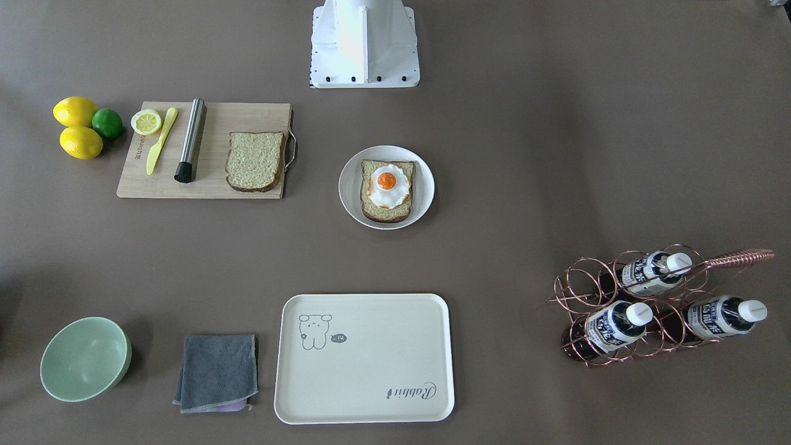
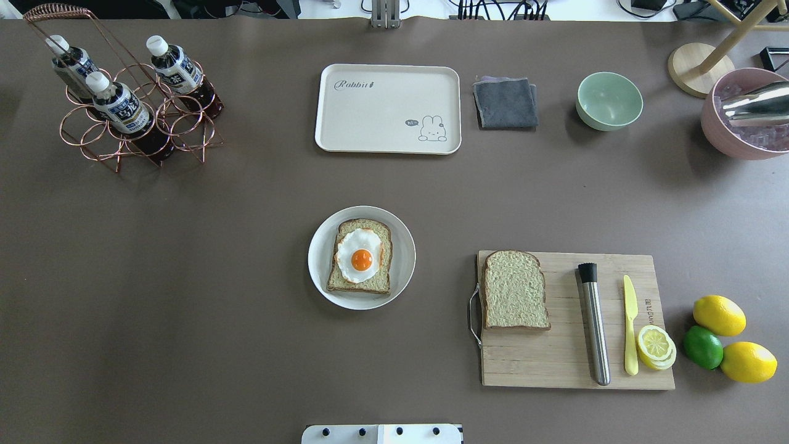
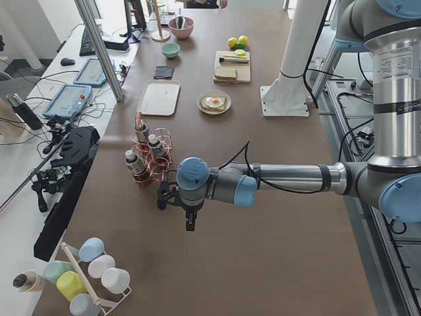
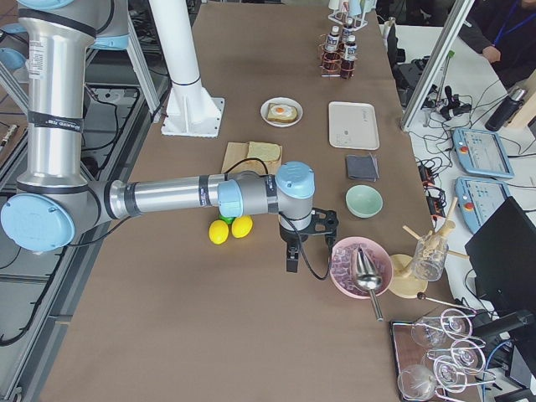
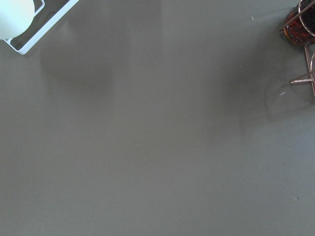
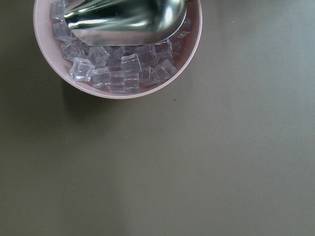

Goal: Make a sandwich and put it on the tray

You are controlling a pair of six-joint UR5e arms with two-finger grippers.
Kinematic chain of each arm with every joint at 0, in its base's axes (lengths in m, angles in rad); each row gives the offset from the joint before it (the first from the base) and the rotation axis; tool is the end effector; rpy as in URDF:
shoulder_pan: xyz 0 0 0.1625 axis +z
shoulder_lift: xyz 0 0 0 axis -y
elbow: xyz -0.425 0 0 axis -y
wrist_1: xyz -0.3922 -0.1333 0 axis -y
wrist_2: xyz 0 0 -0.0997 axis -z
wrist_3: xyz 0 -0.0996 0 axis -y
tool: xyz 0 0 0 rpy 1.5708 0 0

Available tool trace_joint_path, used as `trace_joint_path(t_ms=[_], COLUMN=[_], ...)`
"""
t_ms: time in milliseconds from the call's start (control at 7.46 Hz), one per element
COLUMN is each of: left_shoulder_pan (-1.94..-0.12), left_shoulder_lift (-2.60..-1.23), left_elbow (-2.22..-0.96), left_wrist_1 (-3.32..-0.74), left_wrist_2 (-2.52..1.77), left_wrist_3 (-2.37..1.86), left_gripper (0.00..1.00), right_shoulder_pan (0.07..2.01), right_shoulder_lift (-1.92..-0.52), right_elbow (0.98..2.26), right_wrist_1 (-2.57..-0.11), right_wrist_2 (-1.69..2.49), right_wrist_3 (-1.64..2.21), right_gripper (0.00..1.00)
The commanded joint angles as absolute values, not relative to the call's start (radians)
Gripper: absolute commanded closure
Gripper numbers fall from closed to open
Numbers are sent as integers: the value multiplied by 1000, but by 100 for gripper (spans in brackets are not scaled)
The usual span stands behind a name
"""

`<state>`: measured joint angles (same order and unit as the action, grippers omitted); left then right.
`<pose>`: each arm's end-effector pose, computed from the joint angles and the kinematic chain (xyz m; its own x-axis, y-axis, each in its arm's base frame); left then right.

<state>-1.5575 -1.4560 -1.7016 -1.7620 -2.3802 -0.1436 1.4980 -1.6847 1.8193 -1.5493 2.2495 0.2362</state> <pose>-0.0551 -0.4559 0.6252 0.6827 0.0164 -0.7305 0.0856 0.9911 0.1022 0.0378 -0.4548 0.5932 0.7647 0.0809 0.6393 -0.1102 0.9939 0.0060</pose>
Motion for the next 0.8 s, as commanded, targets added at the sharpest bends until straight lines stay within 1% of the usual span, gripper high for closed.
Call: trace_joint_path(t_ms=[0, 670], left_shoulder_pan=[-1557, -1557], left_shoulder_lift=[-1456, -1448], left_elbow=[-1718, -1724], left_wrist_1=[-1772, -1764], left_wrist_2=[-2368, -2370], left_wrist_3=[-140, -143], left_gripper=[3, 3], right_shoulder_pan=[1496, 1494], right_shoulder_lift=[-1689, -1715], right_elbow=[1819, 1822], right_wrist_1=[-1549, -1549], right_wrist_2=[2250, 2252], right_wrist_3=[236, 236], right_gripper=[0, 0])
